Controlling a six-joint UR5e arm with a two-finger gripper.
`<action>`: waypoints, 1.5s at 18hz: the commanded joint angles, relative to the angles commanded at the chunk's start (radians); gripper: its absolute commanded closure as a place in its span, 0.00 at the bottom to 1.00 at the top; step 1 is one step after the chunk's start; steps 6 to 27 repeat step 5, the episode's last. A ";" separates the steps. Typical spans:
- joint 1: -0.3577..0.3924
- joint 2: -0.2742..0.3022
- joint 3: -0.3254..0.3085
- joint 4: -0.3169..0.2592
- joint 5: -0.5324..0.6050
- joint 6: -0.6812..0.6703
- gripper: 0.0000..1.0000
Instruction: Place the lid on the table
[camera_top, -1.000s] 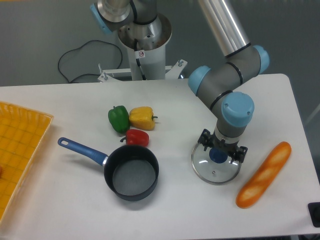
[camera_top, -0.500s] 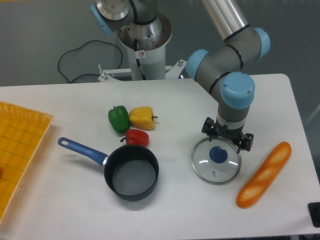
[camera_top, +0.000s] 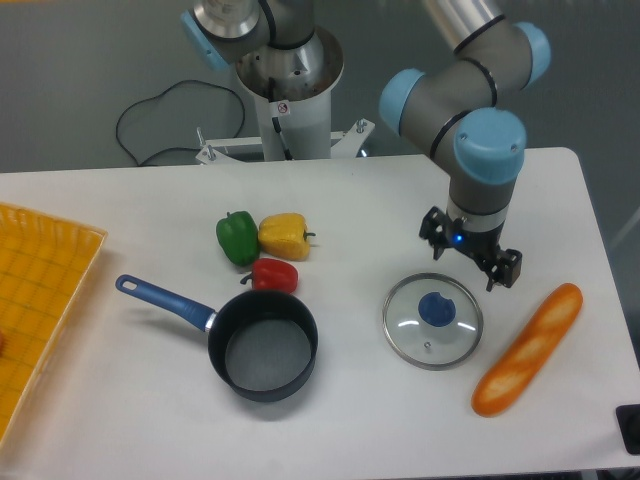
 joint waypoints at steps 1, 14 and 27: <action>0.003 0.009 0.000 0.000 0.000 0.006 0.00; 0.008 0.015 0.000 -0.002 -0.006 0.006 0.00; 0.008 0.015 0.000 -0.002 -0.006 0.006 0.00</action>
